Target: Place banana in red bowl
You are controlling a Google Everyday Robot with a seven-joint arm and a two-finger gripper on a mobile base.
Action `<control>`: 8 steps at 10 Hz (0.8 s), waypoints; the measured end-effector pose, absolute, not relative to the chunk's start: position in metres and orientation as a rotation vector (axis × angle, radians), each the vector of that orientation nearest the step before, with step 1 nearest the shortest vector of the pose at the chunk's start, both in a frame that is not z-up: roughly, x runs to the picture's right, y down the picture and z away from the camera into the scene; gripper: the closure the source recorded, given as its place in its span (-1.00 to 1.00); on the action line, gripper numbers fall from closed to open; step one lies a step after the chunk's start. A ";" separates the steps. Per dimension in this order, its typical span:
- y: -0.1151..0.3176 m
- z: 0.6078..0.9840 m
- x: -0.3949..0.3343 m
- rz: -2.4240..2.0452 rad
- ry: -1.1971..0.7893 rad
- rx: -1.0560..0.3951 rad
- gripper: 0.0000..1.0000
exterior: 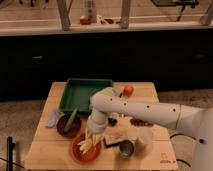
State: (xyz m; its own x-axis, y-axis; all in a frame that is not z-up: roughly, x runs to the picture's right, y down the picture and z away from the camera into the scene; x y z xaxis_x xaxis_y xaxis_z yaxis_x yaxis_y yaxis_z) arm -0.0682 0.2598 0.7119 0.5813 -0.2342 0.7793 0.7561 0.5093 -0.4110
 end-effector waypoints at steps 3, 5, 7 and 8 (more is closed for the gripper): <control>0.259 0.709 -0.072 -0.673 -0.726 -0.825 0.20; 0.261 0.706 -0.075 -0.683 -0.731 -0.825 -0.18; 0.262 0.704 -0.077 -0.694 -0.739 -0.825 -0.52; 0.264 0.703 -0.080 -0.706 -0.746 -0.825 -0.60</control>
